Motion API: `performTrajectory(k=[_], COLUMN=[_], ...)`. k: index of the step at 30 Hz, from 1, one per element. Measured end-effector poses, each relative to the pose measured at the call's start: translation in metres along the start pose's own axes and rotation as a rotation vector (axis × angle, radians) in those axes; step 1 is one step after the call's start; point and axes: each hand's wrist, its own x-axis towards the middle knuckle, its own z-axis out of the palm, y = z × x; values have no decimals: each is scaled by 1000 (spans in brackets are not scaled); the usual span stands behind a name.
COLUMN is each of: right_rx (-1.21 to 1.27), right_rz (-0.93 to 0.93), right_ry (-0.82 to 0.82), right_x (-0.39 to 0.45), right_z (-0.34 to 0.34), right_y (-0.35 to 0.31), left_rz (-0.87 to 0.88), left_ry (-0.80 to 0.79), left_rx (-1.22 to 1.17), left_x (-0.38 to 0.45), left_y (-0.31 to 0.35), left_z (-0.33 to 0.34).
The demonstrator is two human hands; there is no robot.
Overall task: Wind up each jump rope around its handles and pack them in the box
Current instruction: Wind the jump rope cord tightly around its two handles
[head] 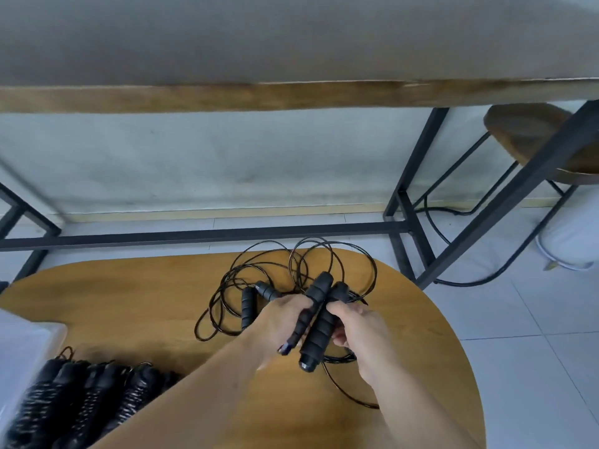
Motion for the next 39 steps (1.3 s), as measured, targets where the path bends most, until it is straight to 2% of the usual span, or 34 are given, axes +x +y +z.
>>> performTrajectory(k=[3, 6, 9, 17, 21, 23, 25, 26, 28, 30, 31, 34, 36, 39], right_rx=[49, 80, 165, 258, 205, -107, -548, -671, -656, -606, -634, -586, -511, -532], right_rz=[-41, -87, -97, -214, -258, -360, -540, -648, -915, -1131, -1147, -948, -868, -794], right_ry=[-73, -137, -183, -270, -318, -193, 93, 246, 427, 369, 286, 76, 27, 45], right_x=[-30, -63, -93, -159, -196, -216, -234, -245, -262, -262, -261, -255, -254, -258], right_z=[17, 36, 59, 111, 133, 136, 132, 130, 128, 131, 134, 141, 144, 151], right_y=[-11, -21, -32, -43, -55, -70, -89, -100, -119, -136, -145, -162, -165, -165], left_rz=[-20, -30, -48, -83, -30, 68, 184, 235, 305, 338, 354, 375, 371, 358], left_ry=[15, -114, -195, -413, -409, -287, -195, -170, -139, -125, -124, -130, -117, -28], left_rx=[-72, -233, -289, -93, -68, 84, 241, 299, 382, 387, 361, 160, 29, -61], left_x=[-34, -68, -97, -169, -198, -213, -227, -235, -248, -260, -266, -278, -284, -284], left_y=[4, 11, 18, 25, 27, 31, 36, 39, 46, 50, 52, 57, 59, 60], left_z=[-24, -53, -85, -150, -179, -189, -200, -207, -219, -228, -231, -237, -240, -240])
